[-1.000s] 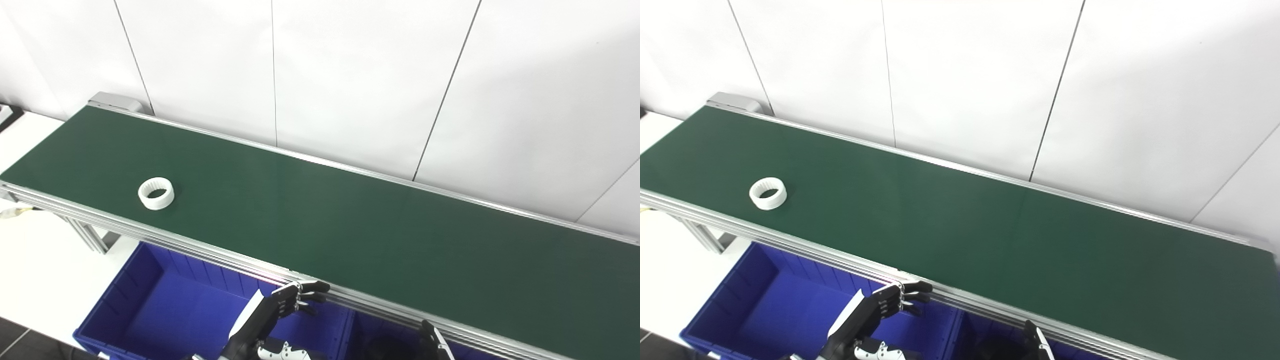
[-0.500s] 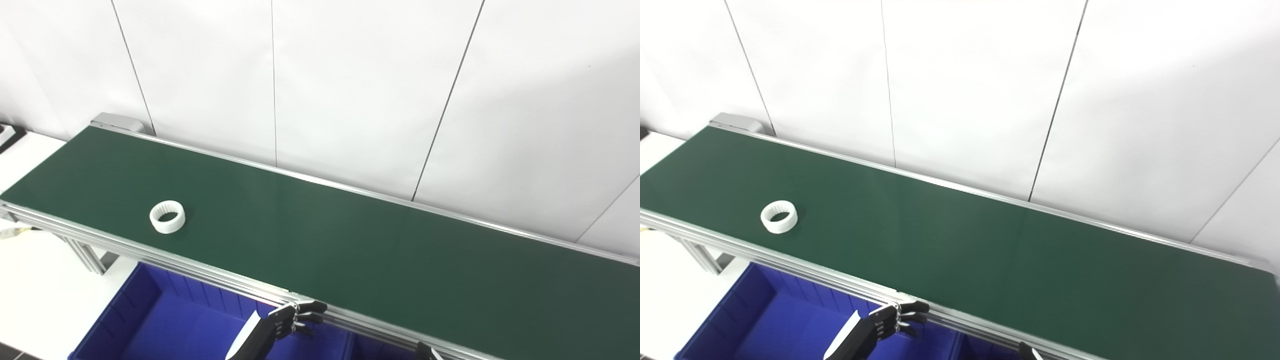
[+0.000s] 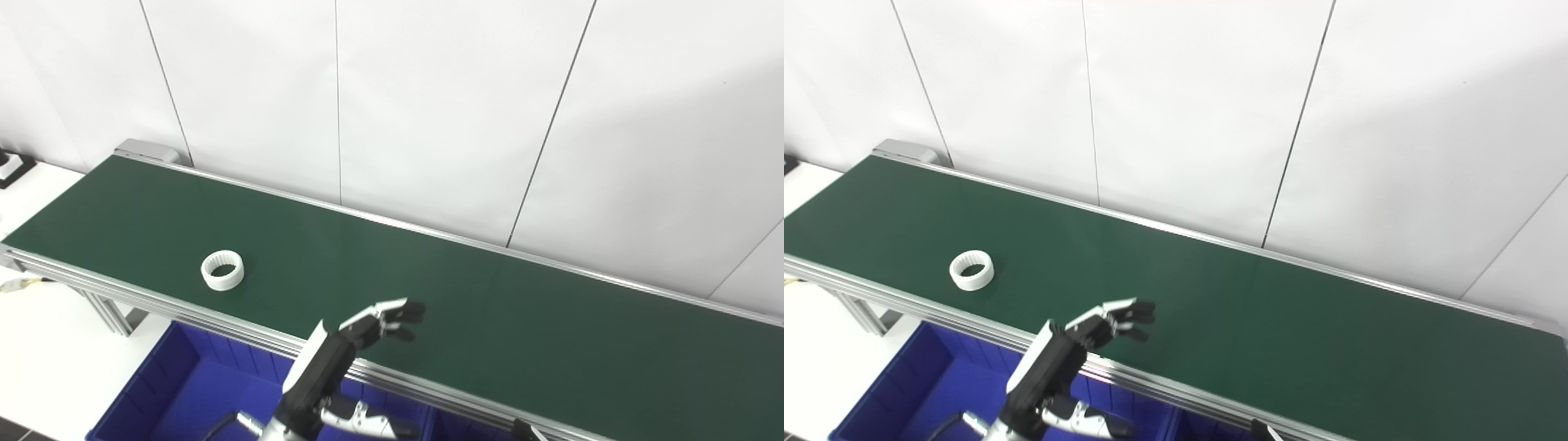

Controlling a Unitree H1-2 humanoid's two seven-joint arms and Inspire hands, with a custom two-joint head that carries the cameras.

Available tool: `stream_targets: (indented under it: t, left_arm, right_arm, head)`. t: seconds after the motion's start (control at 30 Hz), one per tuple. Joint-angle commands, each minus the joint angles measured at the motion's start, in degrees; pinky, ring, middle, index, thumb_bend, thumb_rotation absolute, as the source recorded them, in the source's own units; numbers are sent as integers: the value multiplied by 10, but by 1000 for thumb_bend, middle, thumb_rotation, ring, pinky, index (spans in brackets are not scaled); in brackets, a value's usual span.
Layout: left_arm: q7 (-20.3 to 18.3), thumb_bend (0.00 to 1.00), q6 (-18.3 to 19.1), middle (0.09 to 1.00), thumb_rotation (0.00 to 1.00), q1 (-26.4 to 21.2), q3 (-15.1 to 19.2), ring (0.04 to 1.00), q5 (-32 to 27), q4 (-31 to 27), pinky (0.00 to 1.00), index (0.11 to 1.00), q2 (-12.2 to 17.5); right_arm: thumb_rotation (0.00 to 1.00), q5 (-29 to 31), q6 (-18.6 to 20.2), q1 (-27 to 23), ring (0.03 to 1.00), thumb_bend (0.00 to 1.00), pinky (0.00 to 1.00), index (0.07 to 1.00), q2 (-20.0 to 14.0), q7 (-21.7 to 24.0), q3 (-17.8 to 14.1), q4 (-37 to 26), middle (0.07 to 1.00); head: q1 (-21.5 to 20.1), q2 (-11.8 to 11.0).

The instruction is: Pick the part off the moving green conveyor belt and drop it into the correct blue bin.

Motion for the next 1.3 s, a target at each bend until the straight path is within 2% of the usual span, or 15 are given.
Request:
stream_targets:
  t: [0.0,0.17,0.37,0.57,0.77,0.9,1.03,1.17,1.27]
  left_arm:
    - [4,1000,-12,827,355,-13,10,790,21,-31,685,774,-10]
    - [6,1000,19,825,377,-21,30,790,51,-56,680,764,-30]
    - [3,1000,39,835,384,-27,49,801,69,-67,691,775,-33]
    - [26,1000,39,839,402,-40,82,804,130,-45,703,800,-42]
    - [54,955,72,875,433,-47,106,860,215,-33,782,836,-54]
    - [79,872,99,907,419,-56,121,902,276,-12,865,869,-59]
    - [93,832,117,932,420,-65,127,927,302,10,897,891,-57]
    - [117,828,144,947,429,-76,138,927,334,38,883,902,-53]
    - [132,821,178,955,432,-85,146,916,365,58,851,912,-45]
  right_arm:
    - [258,12,-31,-10,801,946,721,858,-5,-17,6,-7,838]
    - [243,15,-31,-17,799,945,719,851,-15,-36,26,-6,833]
    - [243,12,-31,-20,777,963,695,829,-23,-64,46,-7,808]
    - [242,21,-31,-25,754,959,674,808,-35,-97,72,-7,787]
    - [259,16,-31,-32,728,963,664,782,-49,-140,99,-9,757]
    - [307,21,-31,-39,717,983,678,774,-60,-169,120,-7,746]
    - [300,24,-31,-44,716,983,671,774,-66,-187,134,-3,747]
    - [323,23,-31,-47,713,990,652,773,-70,-196,139,-1,747]
    - [324,24,-31,-49,710,999,644,771,-71,-203,143,-1,745]
  head:
    - [1,0]
    - [-3,2]
    - [-7,0]
    - [-3,-1]
    - [1,-1]
    - [1,-1]
    - [0,-2]
    - [1,-2]
    - [1,-3]
